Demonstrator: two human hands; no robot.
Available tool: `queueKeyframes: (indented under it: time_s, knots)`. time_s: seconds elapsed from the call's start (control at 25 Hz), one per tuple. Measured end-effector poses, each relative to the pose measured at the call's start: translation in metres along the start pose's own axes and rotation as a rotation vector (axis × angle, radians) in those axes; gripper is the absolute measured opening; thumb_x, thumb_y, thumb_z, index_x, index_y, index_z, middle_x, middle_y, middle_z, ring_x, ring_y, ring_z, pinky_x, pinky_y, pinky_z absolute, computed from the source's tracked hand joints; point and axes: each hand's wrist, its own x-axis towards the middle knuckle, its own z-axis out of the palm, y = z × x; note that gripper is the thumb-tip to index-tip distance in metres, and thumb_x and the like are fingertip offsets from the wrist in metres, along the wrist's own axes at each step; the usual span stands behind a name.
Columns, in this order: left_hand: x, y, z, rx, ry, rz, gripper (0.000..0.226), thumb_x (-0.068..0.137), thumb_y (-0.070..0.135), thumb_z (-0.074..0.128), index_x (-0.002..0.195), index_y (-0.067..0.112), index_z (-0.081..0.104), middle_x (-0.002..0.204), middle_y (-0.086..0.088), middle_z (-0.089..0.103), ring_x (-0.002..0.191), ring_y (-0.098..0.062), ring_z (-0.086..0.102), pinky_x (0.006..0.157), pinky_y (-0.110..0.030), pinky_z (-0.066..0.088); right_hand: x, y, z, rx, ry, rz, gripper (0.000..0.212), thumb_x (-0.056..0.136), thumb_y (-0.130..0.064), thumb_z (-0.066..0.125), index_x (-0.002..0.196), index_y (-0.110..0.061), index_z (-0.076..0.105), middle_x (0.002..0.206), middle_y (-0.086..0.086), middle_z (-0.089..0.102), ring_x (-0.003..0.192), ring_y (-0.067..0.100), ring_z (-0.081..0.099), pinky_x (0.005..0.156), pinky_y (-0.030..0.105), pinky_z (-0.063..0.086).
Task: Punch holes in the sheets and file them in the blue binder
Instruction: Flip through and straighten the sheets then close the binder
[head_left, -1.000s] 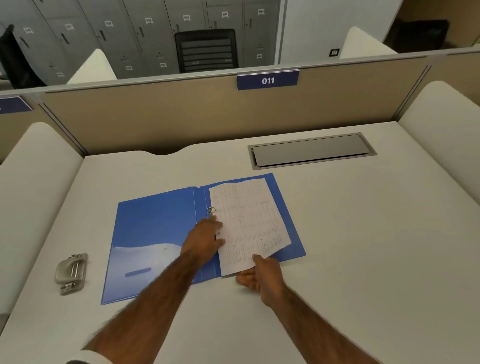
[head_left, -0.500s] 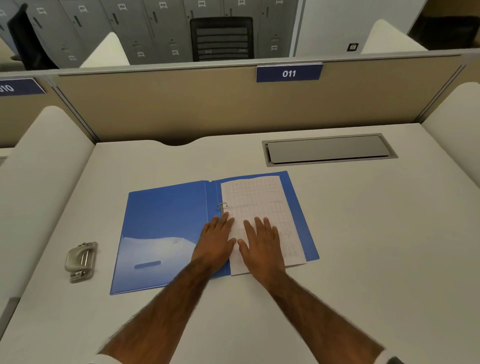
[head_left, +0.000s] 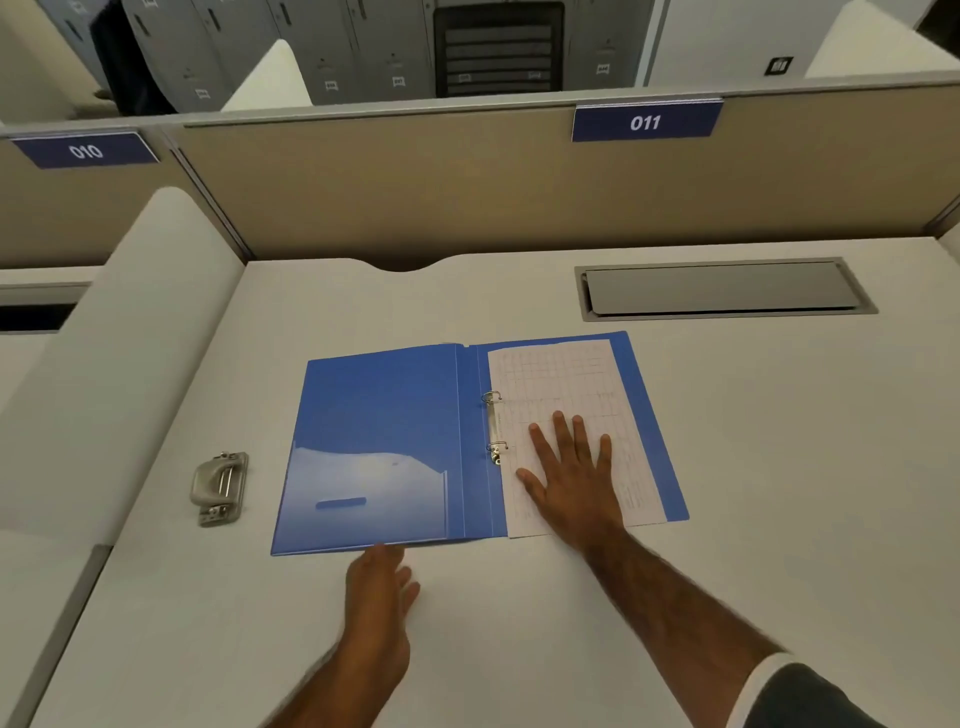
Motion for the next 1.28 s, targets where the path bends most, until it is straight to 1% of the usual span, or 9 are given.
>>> queueKeyframes:
  time_s: [0.12,0.24,0.4,0.52,0.76,0.92,1.08,1.16,1.28]
  knots:
    - [-0.006,0.002,-0.002,-0.251,-0.035,-0.231,0.05,0.103,0.021,0.048,0.149,0.004,0.036,0.15,-0.024,0.041,0.138,-0.043,0.041,0.114,-0.051,0.035,-0.001,0.001,0.001,0.012,0.01,0.001,0.08,0.093,-0.072,0.002,0.159,-0.028,0.007,0.169,0.008,0.0,0.154,0.035,0.0,0.12,0.064,0.006]
    - [-0.003,0.011,-0.002,-0.434,-0.01,-0.194,0.055,0.104,0.031,0.044,0.152,0.008,0.03,0.152,-0.02,0.04,0.141,-0.039,0.039,0.119,-0.048,0.03,0.0,0.002,0.004,0.011,0.013,0.006,0.079,0.094,-0.071,0.005,0.159,-0.028,0.01,0.169,0.008,0.002,0.154,0.035,0.002,0.12,0.064,0.006]
    - [0.017,0.021,-0.02,-0.475,0.009,-0.04,0.045,0.101,0.042,0.048,0.137,0.015,0.049,0.145,-0.013,0.049,0.117,-0.027,0.057,0.108,-0.043,0.041,0.0,0.003,0.005,0.001,0.013,0.007,0.079,0.093,-0.072,0.003,0.159,-0.028,0.009,0.168,0.008,0.001,0.154,0.035,0.001,0.12,0.064,0.006]
    - [0.007,0.029,-0.023,-0.292,0.045,0.219,0.041,0.079,0.052,0.069,0.104,0.021,0.061,0.103,-0.009,0.063,0.086,-0.023,0.062,0.08,-0.033,0.054,-0.002,0.005,0.007,-0.006,0.014,-0.01,0.08,0.093,-0.072,0.001,0.159,-0.028,0.009,0.168,0.008,0.002,0.154,0.035,0.002,0.12,0.063,0.006]
    - [-0.043,0.037,0.018,-0.042,-0.147,0.592,0.074,0.092,0.075,0.026,0.111,0.017,0.068,0.102,-0.003,0.074,0.097,-0.021,0.067,0.09,-0.037,0.05,-0.003,0.009,0.004,0.086,-0.022,0.026,0.081,0.091,-0.071,-0.002,0.159,-0.028,0.006,0.168,0.003,-0.008,0.155,0.029,-0.007,0.123,0.051,-0.008]
    - [-0.033,0.024,0.066,0.402,-0.287,0.618,0.041,0.102,0.043,0.035,0.109,0.017,0.066,0.105,0.0,0.072,0.092,-0.013,0.068,0.08,-0.029,0.053,-0.005,0.016,-0.026,0.888,0.139,0.27,0.059,0.099,-0.055,0.028,0.145,-0.023,0.046,0.162,0.0,0.031,0.149,0.022,0.028,0.123,0.036,0.012]
    - [-0.013,0.014,0.103,0.64,-0.319,0.643,0.063,0.088,0.072,0.042,0.104,0.016,0.066,0.095,0.007,0.07,0.084,-0.007,0.065,0.072,-0.029,0.05,-0.007,0.068,-0.087,1.801,0.328,0.772,0.053,0.101,-0.054,0.036,0.101,-0.013,0.07,0.119,0.011,0.07,0.103,0.025,0.069,0.105,0.045,0.048]
    - [-0.002,0.008,0.112,0.813,-0.239,0.612,0.075,0.081,0.075,0.054,0.134,0.022,0.054,0.128,0.002,0.062,0.116,-0.019,0.061,0.092,-0.042,0.053,-0.016,0.104,-0.105,1.825,0.25,0.773,0.064,0.098,-0.064,0.034,0.105,-0.011,0.07,0.111,0.008,0.074,0.099,0.025,0.071,0.094,0.042,0.053]
    - [0.002,0.0,0.128,1.01,-0.159,0.564,0.094,0.076,0.063,0.07,0.151,0.022,0.029,0.139,-0.008,0.05,0.129,-0.032,0.048,0.098,-0.052,0.049,-0.03,0.127,-0.106,1.561,0.076,0.713,0.051,0.098,-0.055,0.047,0.108,-0.01,0.07,0.1,0.004,0.074,0.091,0.02,0.069,0.08,0.037,0.051]
